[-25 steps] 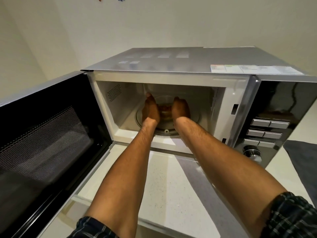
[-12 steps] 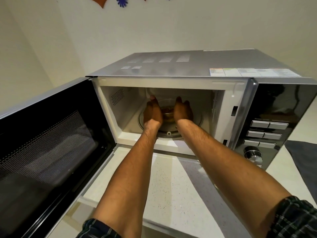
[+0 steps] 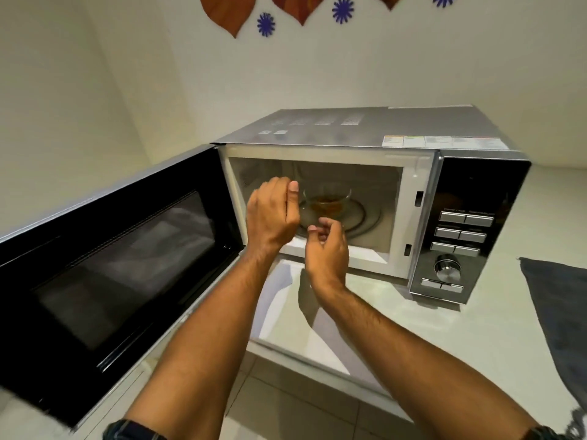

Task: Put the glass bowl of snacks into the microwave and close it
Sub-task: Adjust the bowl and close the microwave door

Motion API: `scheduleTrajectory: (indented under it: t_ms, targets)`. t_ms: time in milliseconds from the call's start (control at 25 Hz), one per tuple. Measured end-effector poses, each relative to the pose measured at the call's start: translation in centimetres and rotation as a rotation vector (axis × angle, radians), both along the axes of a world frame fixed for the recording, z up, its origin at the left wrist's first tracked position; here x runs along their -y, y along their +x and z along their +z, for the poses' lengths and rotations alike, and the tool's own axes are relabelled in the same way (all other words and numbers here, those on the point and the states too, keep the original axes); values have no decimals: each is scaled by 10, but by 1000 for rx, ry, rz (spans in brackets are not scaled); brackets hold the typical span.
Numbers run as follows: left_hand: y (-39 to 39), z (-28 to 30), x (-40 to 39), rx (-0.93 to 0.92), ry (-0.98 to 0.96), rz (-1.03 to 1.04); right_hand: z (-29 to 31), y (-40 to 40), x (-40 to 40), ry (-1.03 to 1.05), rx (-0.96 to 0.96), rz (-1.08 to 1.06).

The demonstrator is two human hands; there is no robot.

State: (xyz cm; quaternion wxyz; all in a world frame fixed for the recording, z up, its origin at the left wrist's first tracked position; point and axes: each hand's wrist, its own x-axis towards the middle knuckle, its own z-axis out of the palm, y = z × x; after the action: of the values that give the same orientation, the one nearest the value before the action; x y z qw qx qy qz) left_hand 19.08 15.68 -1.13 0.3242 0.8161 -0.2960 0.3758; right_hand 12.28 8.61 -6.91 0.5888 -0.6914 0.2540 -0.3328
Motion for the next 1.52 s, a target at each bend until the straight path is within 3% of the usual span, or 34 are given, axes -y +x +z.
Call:
scheduleTrajectory:
  t_ms: [200, 320, 600, 760, 960, 1120, 1240, 1360, 1520]
  targets:
    - [-34, 38, -46, 188, 197, 171, -7, -27, -42, 51, -85, 172]
    - [-49, 64, -75, 191, 300, 307, -7, -33, -68, 73, -153, 279]
    - [-55, 92, -134, -160, 560, 604, -18, -34, -132, 215, -282, 530]
    - [-59, 99, -152, -313, 594, 735, -32, -31, -165, 255, -375, 666]
    - [-73, 118, -148, -383, 685, 709, -39, -40, -189, 269, -480, 774]
    - [-89, 140, -129, -455, 823, 673, -37, -66, -185, 422, -457, 839]
    - [-105, 162, -113, -632, 836, 629, -40, -85, -168, 407, -424, 886]
    - [-119, 185, -100, -804, 855, 605, -42, -93, -141, 370, -452, 793]
    - [-114, 196, -92, -967, 810, 433, -38, -102, -100, 253, -473, 742]
